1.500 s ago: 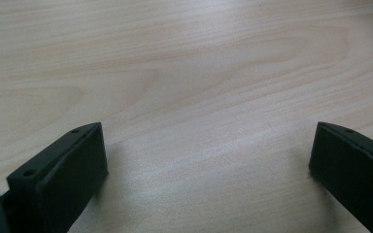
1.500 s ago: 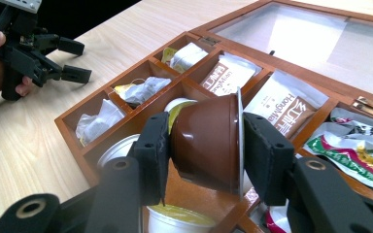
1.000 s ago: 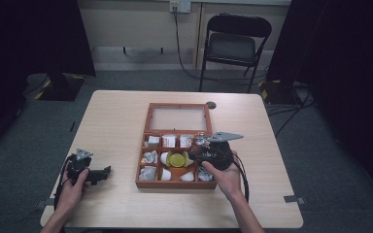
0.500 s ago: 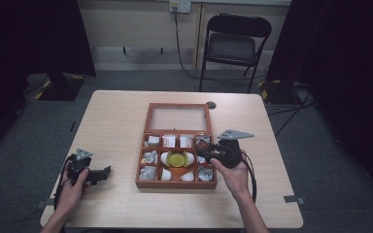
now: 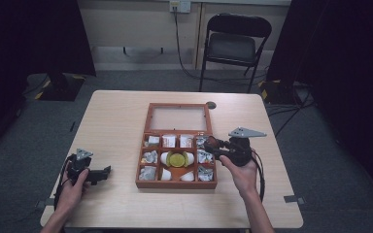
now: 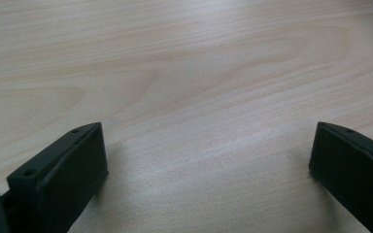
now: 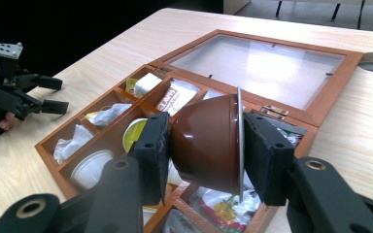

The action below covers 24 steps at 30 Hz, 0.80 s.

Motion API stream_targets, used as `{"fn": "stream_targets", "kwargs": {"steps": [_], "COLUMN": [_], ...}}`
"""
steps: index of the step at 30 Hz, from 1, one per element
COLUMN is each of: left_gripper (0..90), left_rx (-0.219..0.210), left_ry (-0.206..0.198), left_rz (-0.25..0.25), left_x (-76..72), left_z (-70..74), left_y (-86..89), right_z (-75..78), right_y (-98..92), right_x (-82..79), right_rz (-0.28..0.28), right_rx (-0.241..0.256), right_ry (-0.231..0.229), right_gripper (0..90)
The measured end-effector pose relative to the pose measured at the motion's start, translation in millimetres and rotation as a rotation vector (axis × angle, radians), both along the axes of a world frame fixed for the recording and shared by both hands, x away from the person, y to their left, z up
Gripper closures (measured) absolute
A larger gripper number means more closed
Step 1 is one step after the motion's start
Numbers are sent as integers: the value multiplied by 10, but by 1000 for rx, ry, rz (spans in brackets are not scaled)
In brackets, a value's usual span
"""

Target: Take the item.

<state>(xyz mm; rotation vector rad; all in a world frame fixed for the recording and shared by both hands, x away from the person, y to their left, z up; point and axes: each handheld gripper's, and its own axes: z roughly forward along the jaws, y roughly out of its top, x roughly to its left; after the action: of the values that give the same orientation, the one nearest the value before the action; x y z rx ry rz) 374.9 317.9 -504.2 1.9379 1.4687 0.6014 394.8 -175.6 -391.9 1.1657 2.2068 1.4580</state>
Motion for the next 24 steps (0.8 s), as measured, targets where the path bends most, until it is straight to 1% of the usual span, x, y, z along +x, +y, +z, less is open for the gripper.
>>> {"fn": "stream_targets", "kwargs": {"steps": [12,24], "left_gripper": [0,0], "left_rx": [0,0], "left_ry": [0,0], "left_rz": [0,0], "left_x": [0,0], "left_z": [0,0], "left_y": [0,0], "right_z": [-25,-75], "right_y": [-186,-357], "right_x": [30,75], "right_rz": [-48,-91], "right_rx": [14,0], "right_ry": [10,15], "right_gripper": [549,550]}}
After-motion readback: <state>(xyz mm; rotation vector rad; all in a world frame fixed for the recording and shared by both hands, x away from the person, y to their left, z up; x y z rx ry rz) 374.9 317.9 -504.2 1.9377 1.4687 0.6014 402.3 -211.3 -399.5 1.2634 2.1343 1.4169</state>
